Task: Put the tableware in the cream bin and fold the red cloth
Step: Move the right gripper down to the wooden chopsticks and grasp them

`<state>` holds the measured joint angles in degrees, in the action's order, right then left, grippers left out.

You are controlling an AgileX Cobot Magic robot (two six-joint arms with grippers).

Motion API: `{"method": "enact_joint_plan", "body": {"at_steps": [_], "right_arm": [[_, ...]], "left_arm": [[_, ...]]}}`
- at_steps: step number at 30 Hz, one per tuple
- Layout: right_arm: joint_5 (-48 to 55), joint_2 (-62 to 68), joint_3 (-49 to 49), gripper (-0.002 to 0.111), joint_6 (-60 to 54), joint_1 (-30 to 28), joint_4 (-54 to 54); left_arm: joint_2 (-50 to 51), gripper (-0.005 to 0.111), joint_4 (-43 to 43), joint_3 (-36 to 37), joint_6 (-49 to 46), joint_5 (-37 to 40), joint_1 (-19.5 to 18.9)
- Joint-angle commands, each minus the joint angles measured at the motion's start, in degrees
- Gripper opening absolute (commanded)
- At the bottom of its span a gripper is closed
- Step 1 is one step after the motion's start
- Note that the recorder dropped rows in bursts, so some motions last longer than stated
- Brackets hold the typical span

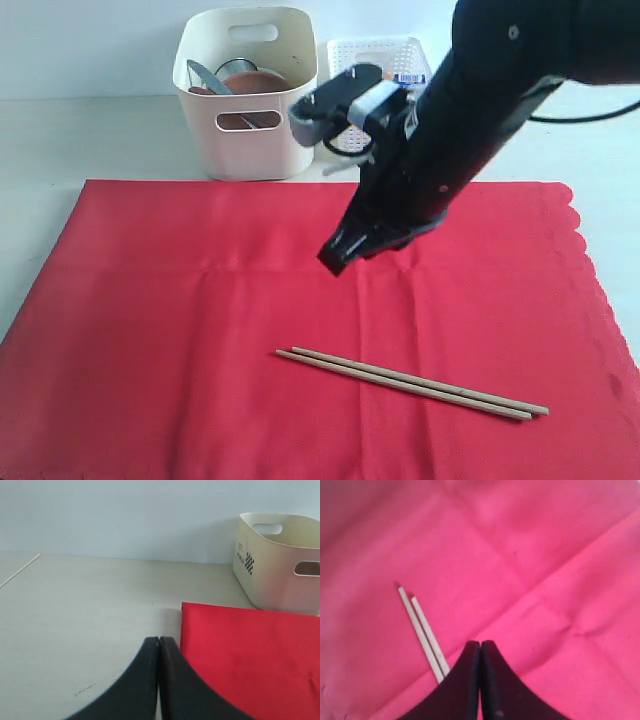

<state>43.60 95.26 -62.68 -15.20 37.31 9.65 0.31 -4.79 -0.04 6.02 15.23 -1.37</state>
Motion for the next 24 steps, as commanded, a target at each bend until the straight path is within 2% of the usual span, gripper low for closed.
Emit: {"method": "enact_joint_plan", "body": {"at_steps": [1, 6, 8, 11, 14, 16, 24], "right_arm": [[0.0, -0.6, 5.8, 0.0, -0.2, 0.0, 0.9], [-0.4, -0.6, 11.0, 0.0, -5.5, 0.0, 5.0], [-0.8, -0.6, 12.6, 0.002, -5.8, 1.7, 4.7], [-4.8, 0.7, 13.7, 0.016, -5.8, 5.7, 2.8], [-6.8, 3.5, 13.7, 0.029, -5.6, 6.0, 2.0], [-6.6, 5.7, 13.7, 0.033, -5.8, 6.0, 1.8], [-8.2, 11.0, 13.7, 0.036, -2.6, 6.0, -3.5]], "left_arm": [[-0.3, 0.002, 0.3, 0.0, 0.2, 0.0, 0.4], [-0.3, 0.002, 0.3, 0.0, 0.3, 0.0, 0.4], [-0.3, 0.002, 0.3, 0.0, 0.3, 0.0, 0.4], [-0.3, 0.002, 0.3, 0.0, 0.2, 0.0, 0.4], [-0.3, 0.002, 0.3, 0.0, 0.3, 0.0, 0.4], [-0.3, 0.002, 0.3, 0.0, 0.3, 0.0, 0.4], [-0.3, 0.002, 0.3, 0.0, 0.2, 0.0, 0.4]]}}
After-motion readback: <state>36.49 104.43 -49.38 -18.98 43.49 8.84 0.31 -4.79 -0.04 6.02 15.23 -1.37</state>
